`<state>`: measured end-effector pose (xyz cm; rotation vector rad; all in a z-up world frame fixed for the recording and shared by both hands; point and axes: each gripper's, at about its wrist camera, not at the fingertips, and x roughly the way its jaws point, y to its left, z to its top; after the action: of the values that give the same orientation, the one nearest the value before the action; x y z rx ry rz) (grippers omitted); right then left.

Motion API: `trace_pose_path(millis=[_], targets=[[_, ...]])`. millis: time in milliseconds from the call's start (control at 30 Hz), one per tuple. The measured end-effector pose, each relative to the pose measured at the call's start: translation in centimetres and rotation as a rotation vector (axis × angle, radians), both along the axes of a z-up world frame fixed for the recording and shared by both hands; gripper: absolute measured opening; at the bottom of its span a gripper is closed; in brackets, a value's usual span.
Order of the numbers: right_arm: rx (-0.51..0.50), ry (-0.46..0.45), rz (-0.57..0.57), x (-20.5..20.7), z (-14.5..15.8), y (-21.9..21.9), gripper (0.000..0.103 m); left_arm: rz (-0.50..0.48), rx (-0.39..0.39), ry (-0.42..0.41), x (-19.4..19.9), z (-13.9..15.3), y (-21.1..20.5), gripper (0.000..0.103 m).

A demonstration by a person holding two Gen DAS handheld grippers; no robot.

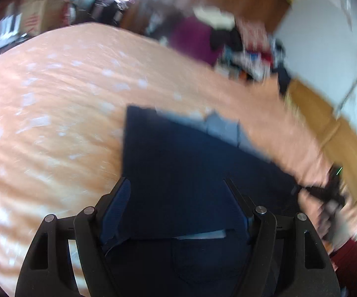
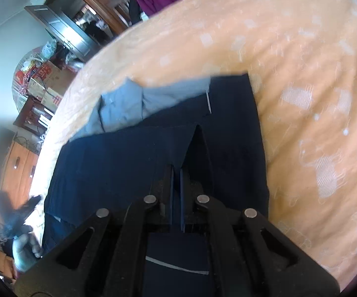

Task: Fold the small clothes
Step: 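Press the folded jacket flat with the left tool while the right tool smooths its side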

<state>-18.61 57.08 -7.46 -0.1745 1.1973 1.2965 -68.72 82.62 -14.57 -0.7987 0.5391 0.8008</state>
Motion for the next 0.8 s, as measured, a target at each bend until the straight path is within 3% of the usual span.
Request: trace_pose_path(millis=[33,100,133,233,300,333,400,433,467,533,567,633,733,800], targets=[[-0.027,-0.013,-0.012,0.2,-0.5,-0.1,0.007,-0.023,-0.043,0.061,1.0,-1.5,0.6,0.076],[-0.046,-0.067,-0.036,0.4,-0.4,-0.9,0.028,-0.056,-0.124,0.161,2.1,-4.3,1.3,0.073],[-0.029,-0.091,-0.047,0.4,0.4,-1.6,0.030,-0.054,-0.111,0.170,2.2,-4.0,1.1,0.073],[0.078,-0.149,-0.041,-0.2,3.4,-3.1,0.030,-0.057,-0.054,0.107,1.7,-1.1,0.2,0.074],[0.117,-0.136,0.032,-1.3,3.9,-2.2,0.030,-0.069,-0.022,0.058,1.6,0.2,-0.1,0.076],[0.124,-0.112,0.086,-2.0,3.5,-1.3,0.030,-0.077,-0.021,0.052,1.8,0.2,0.1,0.078],[0.086,-0.008,0.189,-3.0,0.9,0.5,0.030,-0.085,-0.104,0.042,1.9,-1.8,1.3,0.079],[0.033,0.013,0.216,-3.3,-0.7,1.1,0.029,-0.070,-0.152,0.058,2.1,-3.0,2.0,0.078],[-0.010,0.002,0.214,-3.1,-2.2,1.2,0.017,-0.060,-0.188,0.035,1.5,-4.1,2.3,0.076],[0.013,0.022,0.202,-2.1,-2.5,0.4,0.003,-0.038,-0.203,-0.014,0.2,-3.5,2.3,0.075],[0.007,0.034,0.176,-1.4,-2.4,-0.4,0.006,-0.018,-0.201,0.008,-0.8,-2.7,2.1,0.075],[-0.035,-0.031,0.114,-0.1,-2.0,-2.6,0.019,-0.002,-0.189,0.034,-3.0,-1.8,1.2,0.076],[-0.042,-0.043,0.087,0.8,0.2,-8.3,0.023,0.096,-0.213,0.085,-8.7,-1.1,-0.7,0.077],[-0.036,-0.074,0.099,0.0,2.3,-12.5,0.047,0.136,-0.219,0.059,-12.8,0.5,-2.8,0.077]])
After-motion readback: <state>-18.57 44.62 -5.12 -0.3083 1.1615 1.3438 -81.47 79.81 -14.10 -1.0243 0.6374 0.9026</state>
